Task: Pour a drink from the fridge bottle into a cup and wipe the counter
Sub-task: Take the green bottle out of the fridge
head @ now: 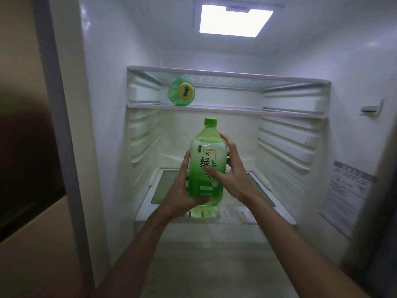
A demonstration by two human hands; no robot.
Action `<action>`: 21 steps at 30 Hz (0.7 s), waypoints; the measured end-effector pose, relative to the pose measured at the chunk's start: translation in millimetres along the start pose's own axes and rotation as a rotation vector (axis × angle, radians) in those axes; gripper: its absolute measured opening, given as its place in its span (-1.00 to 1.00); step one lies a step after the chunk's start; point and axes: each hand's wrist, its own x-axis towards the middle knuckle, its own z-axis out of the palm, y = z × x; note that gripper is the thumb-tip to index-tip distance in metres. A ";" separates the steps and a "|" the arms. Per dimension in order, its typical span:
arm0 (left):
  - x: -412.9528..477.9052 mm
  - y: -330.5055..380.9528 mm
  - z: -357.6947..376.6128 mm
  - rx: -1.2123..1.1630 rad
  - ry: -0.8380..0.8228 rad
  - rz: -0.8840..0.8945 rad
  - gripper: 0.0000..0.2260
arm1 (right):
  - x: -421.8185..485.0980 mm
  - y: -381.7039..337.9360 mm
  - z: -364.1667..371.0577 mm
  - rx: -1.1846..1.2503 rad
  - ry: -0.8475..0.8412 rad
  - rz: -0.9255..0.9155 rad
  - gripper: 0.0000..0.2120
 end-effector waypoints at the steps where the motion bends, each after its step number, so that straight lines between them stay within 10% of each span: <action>1: -3.5 2.3 -0.9 -0.006 -0.008 -0.004 0.15 | -3.3 -6.7 0.3 -0.002 0.004 0.006 -0.19; 21: -113.4 50.2 14.3 -0.153 -0.089 0.003 0.16 | -112.2 -90.3 -1.9 -0.016 0.039 0.046 -0.19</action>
